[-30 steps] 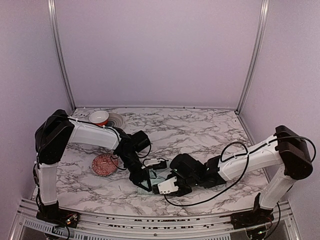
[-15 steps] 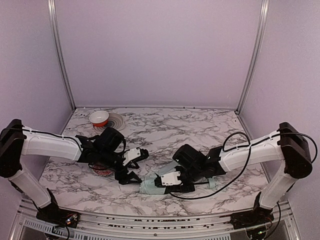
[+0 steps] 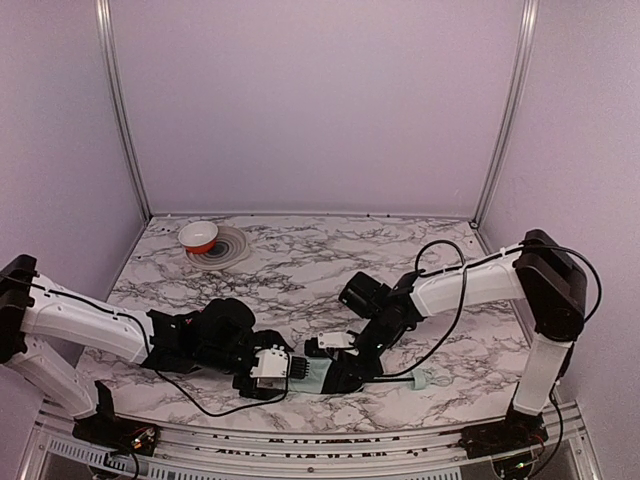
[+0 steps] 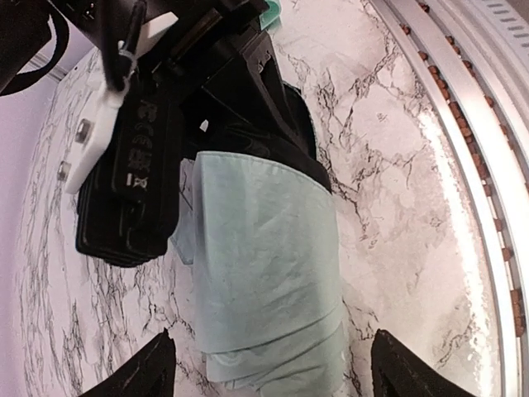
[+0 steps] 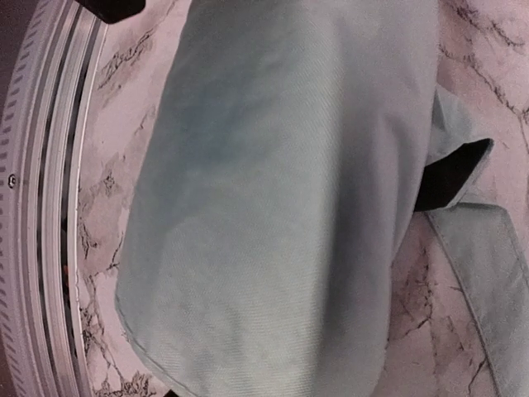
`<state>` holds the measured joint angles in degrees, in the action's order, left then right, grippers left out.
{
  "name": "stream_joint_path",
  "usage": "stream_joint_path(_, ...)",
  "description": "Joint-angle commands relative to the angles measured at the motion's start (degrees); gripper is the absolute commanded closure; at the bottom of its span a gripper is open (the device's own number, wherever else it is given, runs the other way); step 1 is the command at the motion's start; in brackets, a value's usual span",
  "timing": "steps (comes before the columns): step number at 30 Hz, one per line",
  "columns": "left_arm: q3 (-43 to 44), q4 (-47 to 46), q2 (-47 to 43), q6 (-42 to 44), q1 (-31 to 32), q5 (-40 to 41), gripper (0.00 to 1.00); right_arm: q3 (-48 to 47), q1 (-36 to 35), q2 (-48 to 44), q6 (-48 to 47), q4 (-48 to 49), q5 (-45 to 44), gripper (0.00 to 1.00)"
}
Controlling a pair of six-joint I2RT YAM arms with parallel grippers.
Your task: Put away the umbrella
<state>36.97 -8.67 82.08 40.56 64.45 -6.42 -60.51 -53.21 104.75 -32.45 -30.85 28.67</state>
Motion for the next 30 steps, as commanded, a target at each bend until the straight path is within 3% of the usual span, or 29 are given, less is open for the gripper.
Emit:
stream_joint_path(1, 3.75, -0.32, 4.7, 4.12, 1.36, 2.61, 0.17, -1.5, 1.18, 7.26, 2.64, -10.19, 4.14, 0.89)
stream_joint_path(7, 8.21, -1.11, 13.03, 2.16, 2.35, 6.23, 0.15, -4.92, 2.74, 11.21, 2.23, -12.24, 8.69, 0.9)
stream_joint_path(10, 11.31, 3.26, 17.46, -0.34, 2.35, 7.96, 0.15, -6.02, 2.92, 12.23, 2.12, -12.72, 9.47, 0.9)
stream_joint_path(14, 14.15, 11.91, 22.8, -2.88, 2.35, 8.82, 0.3, -6.97, 3.82, 12.64, 2.52, -13.08, 9.6, 0.89)
stream_joint_path(19, 12.8, 14.16, 22.07, -3.96, 2.26, 4.83, 0.49, -8.91, 4.64, 11.83, 2.72, -13.01, 10.13, 0.85)
stream_joint_path(22, 14.02, 16.33, 23.85, -4.46, 2.26, 4.03, 0.63, -11.48, 4.61, 11.11, 2.99, -13.22, 10.18, 0.78)
stream_joint_path(26, 15.35, 17.78, 25.3, -5.44, 1.98, 2.3, 0.81, -14.4, 4.62, 9.44, 3.45, -13.56, 9.95, 0.51)
stream_joint_path(30, 15.5, 17.86, 25.08, -7.45, 0.86, 0.56, 0.94, -14.94, 8.52, 6.45, 3.95, -13.86, 9.37, 0.3)
